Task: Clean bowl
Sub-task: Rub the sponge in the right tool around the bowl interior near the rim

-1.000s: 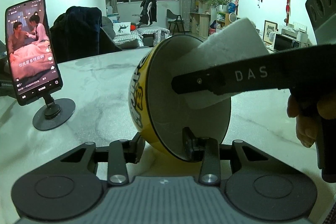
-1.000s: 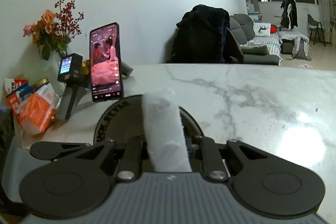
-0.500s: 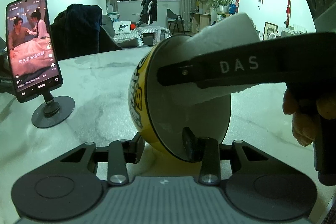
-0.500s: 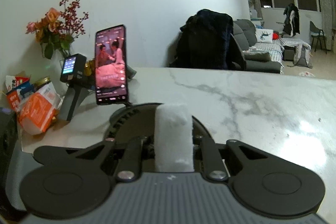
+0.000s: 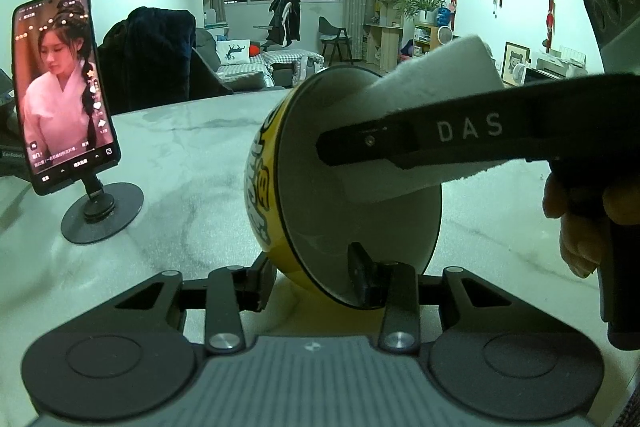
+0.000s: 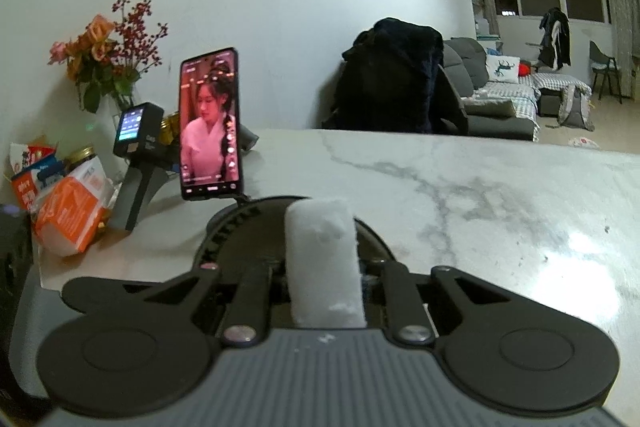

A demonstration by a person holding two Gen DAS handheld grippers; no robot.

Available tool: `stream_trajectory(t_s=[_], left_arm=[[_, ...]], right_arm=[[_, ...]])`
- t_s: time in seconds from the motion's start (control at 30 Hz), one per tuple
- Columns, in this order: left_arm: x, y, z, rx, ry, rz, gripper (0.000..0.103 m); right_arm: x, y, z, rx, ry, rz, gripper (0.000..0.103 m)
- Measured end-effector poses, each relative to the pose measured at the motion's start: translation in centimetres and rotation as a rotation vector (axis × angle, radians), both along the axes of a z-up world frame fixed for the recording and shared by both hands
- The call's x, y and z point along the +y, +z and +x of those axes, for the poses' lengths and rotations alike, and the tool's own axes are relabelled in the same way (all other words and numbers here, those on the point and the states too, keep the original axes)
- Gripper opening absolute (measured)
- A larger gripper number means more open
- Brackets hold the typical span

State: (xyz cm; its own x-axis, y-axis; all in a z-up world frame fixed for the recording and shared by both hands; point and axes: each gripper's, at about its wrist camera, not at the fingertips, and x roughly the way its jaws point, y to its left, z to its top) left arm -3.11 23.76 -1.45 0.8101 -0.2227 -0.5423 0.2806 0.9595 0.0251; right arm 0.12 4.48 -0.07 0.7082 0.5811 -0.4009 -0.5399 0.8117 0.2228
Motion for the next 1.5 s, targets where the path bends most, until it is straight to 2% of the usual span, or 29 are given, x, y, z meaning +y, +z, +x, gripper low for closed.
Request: stream_trajectory(t_s=[0.2, 0.73, 1.33, 1.5], left_arm=[[0.4, 0.0, 0.2, 0.0, 0.0, 0.001, 0.04], [0.4, 0.0, 0.2, 0.003, 0.0, -0.006, 0.04], [0.6, 0.0, 0.3, 0.004, 0.0, -0.01, 0.041], [0.4, -0.2, 0.3, 0.008, 0.001, -0.018, 0.041]], right_arm=[[-0.4, -0.5, 0.0, 0.019, -0.006, 0.01, 0.017], [1.7, 0.7, -1.1, -0.033, 0.048, -0.028, 0.018], [-0.3, -0.4, -0.1, 0.019, -0.012, 0.012, 0.017], [0.2, 0.0, -0.2, 0.004, -0.011, 0.008, 0.018]])
